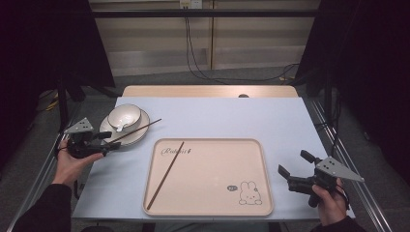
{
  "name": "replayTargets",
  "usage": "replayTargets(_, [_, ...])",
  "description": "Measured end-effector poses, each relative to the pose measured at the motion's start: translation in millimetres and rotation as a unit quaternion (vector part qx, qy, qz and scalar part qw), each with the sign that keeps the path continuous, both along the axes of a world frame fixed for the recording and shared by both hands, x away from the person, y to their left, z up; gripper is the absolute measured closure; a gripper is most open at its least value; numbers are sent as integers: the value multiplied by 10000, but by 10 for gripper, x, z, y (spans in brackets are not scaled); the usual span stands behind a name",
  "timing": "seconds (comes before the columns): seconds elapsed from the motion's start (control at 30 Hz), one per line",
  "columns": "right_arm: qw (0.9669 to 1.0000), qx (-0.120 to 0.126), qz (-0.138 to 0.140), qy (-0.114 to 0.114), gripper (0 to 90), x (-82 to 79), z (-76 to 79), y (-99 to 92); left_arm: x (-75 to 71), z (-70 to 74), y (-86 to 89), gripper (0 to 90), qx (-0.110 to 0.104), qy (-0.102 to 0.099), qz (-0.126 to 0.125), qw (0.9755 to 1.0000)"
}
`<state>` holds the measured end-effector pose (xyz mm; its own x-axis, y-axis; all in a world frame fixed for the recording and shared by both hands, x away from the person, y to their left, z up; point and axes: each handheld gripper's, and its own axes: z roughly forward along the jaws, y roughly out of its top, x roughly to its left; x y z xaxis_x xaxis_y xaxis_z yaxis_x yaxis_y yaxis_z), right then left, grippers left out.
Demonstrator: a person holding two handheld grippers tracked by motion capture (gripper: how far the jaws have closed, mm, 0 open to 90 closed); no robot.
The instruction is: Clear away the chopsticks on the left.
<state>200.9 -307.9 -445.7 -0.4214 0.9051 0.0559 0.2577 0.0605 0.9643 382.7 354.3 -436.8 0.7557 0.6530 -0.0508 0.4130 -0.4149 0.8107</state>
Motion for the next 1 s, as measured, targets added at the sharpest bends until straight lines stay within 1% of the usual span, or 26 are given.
replayTargets(0.03, [10000, -14, -4, -4, 20, 1, 0, -2, 29, -10, 8, 374, 60, 28, -35, 10000])
replayTargets(0.07, [10000, -6, 4, -6, 20, 1, -1, -1, 57, -23, 18, 423, 132, -4, -59, 9999])
replayTargets(0.1, [10000, -10, -3, -2, 20, 0, 0, -1, 86, -46, 19, 453, 116, 75, -17, 9999])
replayTargets(0.13, [10000, -14, -3, -3, 20, 1, -1, -2, 99, -59, 19, 472, 109, 108, 3, 9999])
replayTargets(0.17, [10000, -13, 0, 0, 20, 1, -1, -2, 115, -75, 18, 511, 177, 84, 32, 9998])
replayTargets(0.2, [10000, -8, -3, 1, 20, 0, -1, -1, 136, -85, 22, 533, 190, 82, 15, 9998])
replayTargets(0.23, [10000, -7, 2, 0, 20, 0, 0, -2, 157, -102, 17, 534, 200, 116, 41, 9997])
replayTargets(0.3, [10000, -7, -3, 4, 20, 0, -1, -2, 187, -120, 8, 566, 259, 127, 41, 9996])
replayTargets(0.33, [10000, -7, -2, 2, 20, 0, -1, -2, 212, -125, 4, 566, 345, 98, 13, 9994])
replayTargets(0.37, [10000, -9, 1, 1, 20, 0, -1, -2, 219, -129, -6, 574, 330, 128, -4, 9994])
replayTargets(0.4, [10000, -8, -2, 2, 20, 0, -1, -2, 230, -133, -15, 601, 339, 116, -23, 9994])
replayTargets(0.43, [10000, -4, -2, 4, 20, 0, -1, -3, 244, -130, -24, 608, 407, 116, -53, 9991])
replayTargets(0.47, [10000, 0, -3, 0, 20, 1, -2, -3, 256, -126, -36, 614, 464, 88, -28, 9989])
replayTargets(0.5, [10000, -1, -7, 0, 20, 1, -2, -4, 262, -128, -51, 626, 439, 114, 10, 9990])
replayTargets(0.53, [10000, 0, -9, 3, 20, 1, -2, -5, 269, -130, -68, 632, 418, 170, -43, 9990])
replayTargets(0.57, [10000, -3, -14, 6, 20, 1, -2, -5, 286, -130, -84, 652, 507, 127, -91, 9986])
replayTargets(0.6, [10000, -5, -16, 7, 20, 1, -2, -5, 287, -123, -99, 654, 615, 137, -65, 9980])
replayTargets(0.67, [10000, -5, -15, 19, 20, -1, -3, -3, 304, -134, -121, 676, 633, 150, -130, 9978])
replayTargets(0.7, [10000, -1, -14, 19, 20, -1, -3, -3, 307, -142, -135, 676, 593, 170, -120, 9980])
replayTargets(0.73, [10000, -1, -10, 15, 20, -1, -3, -3, 315, -139, -141, 681, 676, 175, -157, 9974])
replayTargets(0.77, [10000, -2, -12, 16, 20, -1, -3, -3, 322, -153, -159, 686, 645, 196, -195, 9975])
replayTargets(0.87, [10000, 16, -4, 44, 20, 0, -3, -2, 343, -176, -193, 700, 747, 285, -230, 9965])
replayTargets(0.93, [10000, 3, -9, 20, 20, 0, -3, -2, 355, -181, -209, 735, 773, 327, -237, 9962])
replayTargets(0.97, [10000, 6, -11, 23, 20, -1, -3, -2, 359, -180, -219, 763, 767, 326, -201, 9963])
replayTargets(1.0, [10000, 7, -15, 22, 20, -1, -4, -3, 361, -176, -220, 793, 783, 355, -222, 9961])
